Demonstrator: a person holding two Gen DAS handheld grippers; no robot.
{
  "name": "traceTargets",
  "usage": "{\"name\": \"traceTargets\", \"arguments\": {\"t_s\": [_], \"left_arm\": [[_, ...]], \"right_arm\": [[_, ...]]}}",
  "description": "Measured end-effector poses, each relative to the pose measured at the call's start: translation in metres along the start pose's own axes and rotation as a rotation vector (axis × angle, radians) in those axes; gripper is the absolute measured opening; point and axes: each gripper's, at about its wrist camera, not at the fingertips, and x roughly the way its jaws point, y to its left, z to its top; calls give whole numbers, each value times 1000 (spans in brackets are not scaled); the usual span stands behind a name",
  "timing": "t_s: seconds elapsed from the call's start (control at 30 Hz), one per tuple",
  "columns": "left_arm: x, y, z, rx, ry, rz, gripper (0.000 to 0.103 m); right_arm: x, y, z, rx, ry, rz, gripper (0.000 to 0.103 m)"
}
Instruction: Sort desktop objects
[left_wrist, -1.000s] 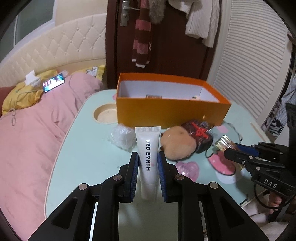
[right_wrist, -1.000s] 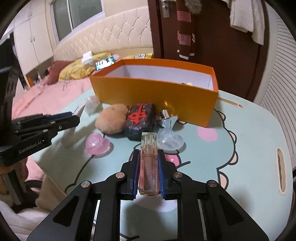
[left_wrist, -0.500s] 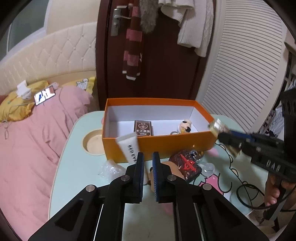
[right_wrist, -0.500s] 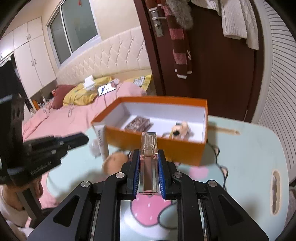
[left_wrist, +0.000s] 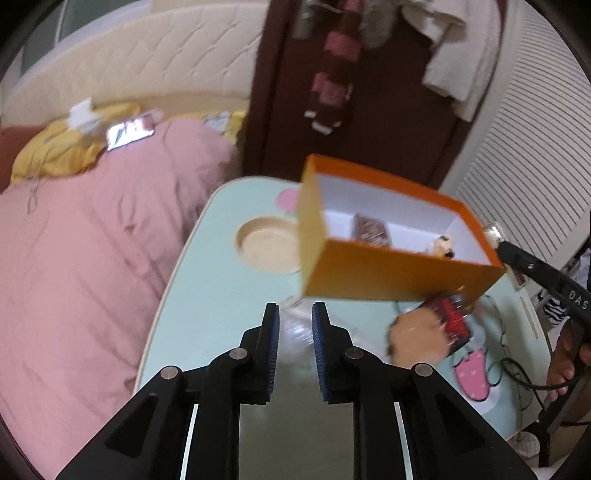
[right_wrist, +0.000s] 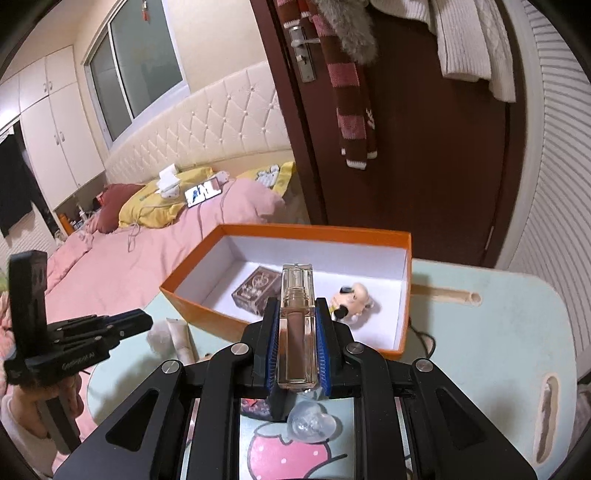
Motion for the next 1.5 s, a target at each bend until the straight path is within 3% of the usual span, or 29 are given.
{"name": "traceTargets", "arguments": {"t_s": [0.13, 0.27, 0.3, 0.33, 0.37, 0.43, 0.47, 0.5, 0.53, 0.77, 1.03, 1.27, 1.5], "left_arm": [[3, 4, -5, -50, 9, -43, 21], [7, -3, -7, -13, 10, -26, 29], [8, -5, -8, -5, 14, -28, 43], [10, -6, -9, -1, 18, -28, 63], [13, -6, -10, -5, 20, -25, 66], [20, -6, -11, -9, 32, -15, 61], [22, -6, -11, -3, 32, -9, 54], [24, -7, -11, 4, 31, -5, 38], [23, -7, -10, 10, 30, -3, 35], [10, -5, -12, 9, 19, -13, 35], [-12, -21, 24, 41, -88, -63, 35], [8, -57, 58, 96, -117, -141, 35], [46, -85, 74, 131, -78, -149, 35]], "right_arm": [[5, -4, -2, 22, 13, 10, 19], [8, -7, -2, 33, 18, 16, 19], [8, -7, -2, 34, 21, 17, 19], [8, -7, -3, 35, 23, 18, 19], [8, -7, -3, 35, 25, 20, 19], [9, -7, -4, 36, 29, 23, 19], [9, -7, -5, 38, 30, 24, 19], [10, -7, -5, 39, 34, 25, 19], [11, -7, -5, 38, 38, 26, 19], [8, -7, -4, 33, 23, 27, 19], [9, -5, 1, 23, 12, 34, 19], [18, -1, 12, 2, -1, 17, 19], [33, -2, 18, -10, 3, -7, 19]]}}
